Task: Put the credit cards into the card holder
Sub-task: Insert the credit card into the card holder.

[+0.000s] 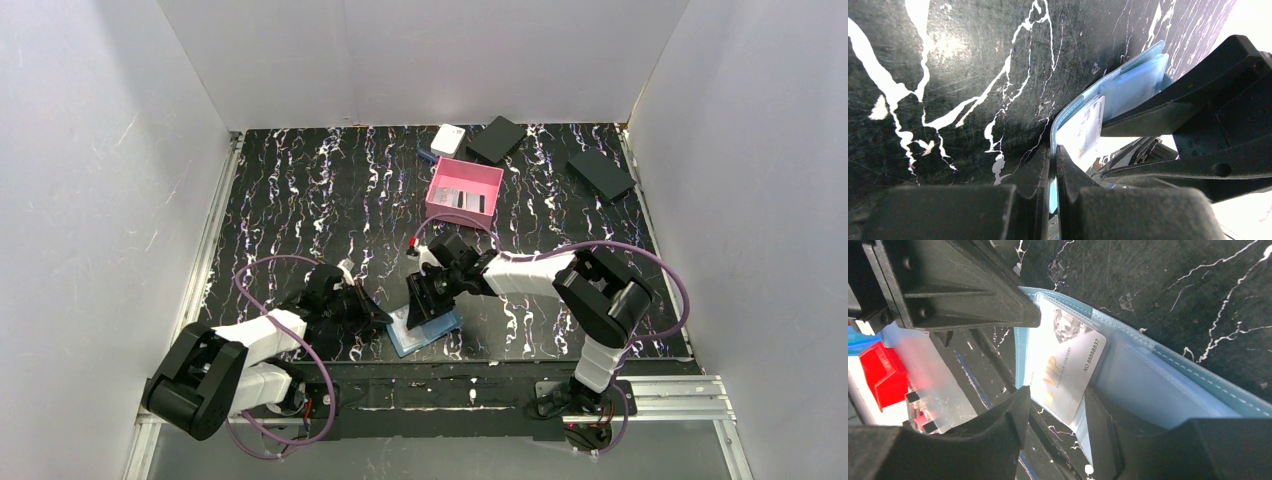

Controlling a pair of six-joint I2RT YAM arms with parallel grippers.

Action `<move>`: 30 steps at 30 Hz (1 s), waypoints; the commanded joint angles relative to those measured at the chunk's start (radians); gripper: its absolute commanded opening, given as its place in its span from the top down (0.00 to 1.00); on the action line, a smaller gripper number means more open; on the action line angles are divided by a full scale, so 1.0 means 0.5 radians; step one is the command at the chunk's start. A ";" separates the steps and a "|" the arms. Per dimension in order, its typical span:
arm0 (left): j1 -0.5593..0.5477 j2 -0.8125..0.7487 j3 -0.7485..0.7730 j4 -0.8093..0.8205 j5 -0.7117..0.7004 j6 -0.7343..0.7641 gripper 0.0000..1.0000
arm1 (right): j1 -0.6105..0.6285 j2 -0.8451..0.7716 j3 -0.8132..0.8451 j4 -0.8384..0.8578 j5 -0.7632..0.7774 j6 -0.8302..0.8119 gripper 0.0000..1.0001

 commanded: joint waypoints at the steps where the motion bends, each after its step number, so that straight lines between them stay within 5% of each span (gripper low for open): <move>1: -0.001 0.012 0.032 -0.208 -0.043 0.129 1.00 | -0.008 0.030 0.087 -0.157 0.249 -0.149 0.46; 15: -0.002 -0.004 0.038 -0.228 -0.007 0.146 1.00 | -0.043 -0.026 0.097 -0.068 0.327 -0.051 0.43; 20: -0.002 -0.010 0.038 -0.227 -0.012 0.119 0.84 | -0.049 0.049 0.075 0.062 0.193 0.004 0.43; 26: -0.001 0.049 0.067 -0.229 -0.009 0.120 0.99 | -0.051 0.137 0.085 0.270 0.062 0.054 0.45; 30: -0.001 0.123 0.107 -0.229 0.005 0.136 1.00 | -0.012 0.219 0.179 0.247 -0.067 -0.033 0.48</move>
